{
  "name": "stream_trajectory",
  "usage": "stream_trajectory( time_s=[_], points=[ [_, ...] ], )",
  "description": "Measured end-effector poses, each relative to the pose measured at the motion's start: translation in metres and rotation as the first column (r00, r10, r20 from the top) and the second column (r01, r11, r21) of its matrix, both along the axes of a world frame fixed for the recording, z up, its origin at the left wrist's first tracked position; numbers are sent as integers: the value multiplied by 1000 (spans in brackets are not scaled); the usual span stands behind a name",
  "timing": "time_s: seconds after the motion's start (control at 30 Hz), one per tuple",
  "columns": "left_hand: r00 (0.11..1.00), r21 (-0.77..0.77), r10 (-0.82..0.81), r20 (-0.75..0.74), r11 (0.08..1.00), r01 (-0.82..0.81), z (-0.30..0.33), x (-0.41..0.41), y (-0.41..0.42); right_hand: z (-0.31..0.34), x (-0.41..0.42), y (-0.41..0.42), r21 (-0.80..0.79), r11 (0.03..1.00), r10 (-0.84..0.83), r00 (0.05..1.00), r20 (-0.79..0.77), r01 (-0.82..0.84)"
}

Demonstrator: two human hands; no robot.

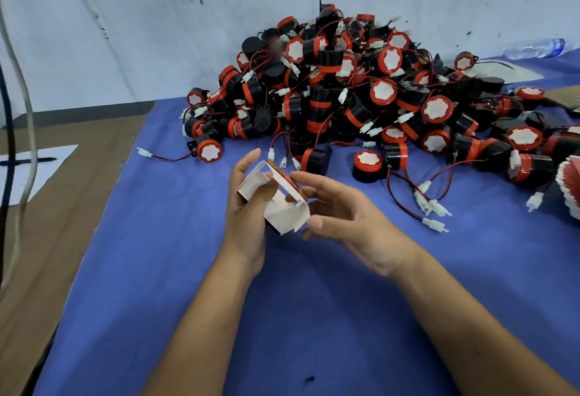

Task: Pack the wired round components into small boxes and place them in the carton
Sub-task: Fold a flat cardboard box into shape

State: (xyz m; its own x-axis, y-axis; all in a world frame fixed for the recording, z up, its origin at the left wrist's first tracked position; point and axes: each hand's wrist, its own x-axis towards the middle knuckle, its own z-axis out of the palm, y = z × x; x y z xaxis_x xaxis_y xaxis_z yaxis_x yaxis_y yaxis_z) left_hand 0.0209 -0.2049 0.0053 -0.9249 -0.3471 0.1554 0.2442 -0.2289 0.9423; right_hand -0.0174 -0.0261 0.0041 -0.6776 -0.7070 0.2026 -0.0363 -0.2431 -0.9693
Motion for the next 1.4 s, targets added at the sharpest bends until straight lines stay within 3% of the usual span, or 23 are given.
stream_trajectory(
  time_s=[0.17,0.27,0.33,0.47,0.57,0.7,0.83,0.9,1.0,1.07,1.13,1.27,1.4],
  points=[
    [992,18,-120,24,993,120,3,4,8,-6,-2,-9,111,927,-338,925,-171,359],
    [963,99,-268,4,959,266,3,6,10,-8,-1,-10,75,871,-453,852,-263,486],
    [940,190,-340,-27,921,339,5,7,13,-8,1,-11,66,857,-470,829,-303,511],
    [946,307,-322,-32,897,316,8,9,16,-7,6,-14,49,869,-467,850,-242,492],
    [983,276,-185,3,945,177,8,8,21,-7,12,-19,47,873,-467,858,-214,486],
    [987,187,140,81,970,-153,1,1,30,-7,22,-29,17,935,-347,924,-158,354],
    [926,17,376,-32,927,-376,-7,-5,17,-8,26,-36,16,987,-159,986,-51,159],
    [912,-85,401,-91,909,-408,-7,-4,12,-6,26,-38,67,969,-231,969,-88,237],
    [927,-363,310,-210,856,-369,-8,-2,10,-7,21,-36,182,869,-404,873,-273,459],
    [962,-450,167,-215,857,-249,-9,0,11,-6,17,-32,193,855,-412,858,-307,480],
    [985,-439,52,-165,890,-121,-7,1,13,-5,13,-27,149,873,-415,868,-274,464],
    [993,-300,-79,-85,953,50,2,7,21,-5,9,-24,60,877,-473,879,-58,476],
    [990,-330,-108,-85,941,74,3,8,28,-6,7,-24,22,897,-440,897,-23,441]
  ],
)
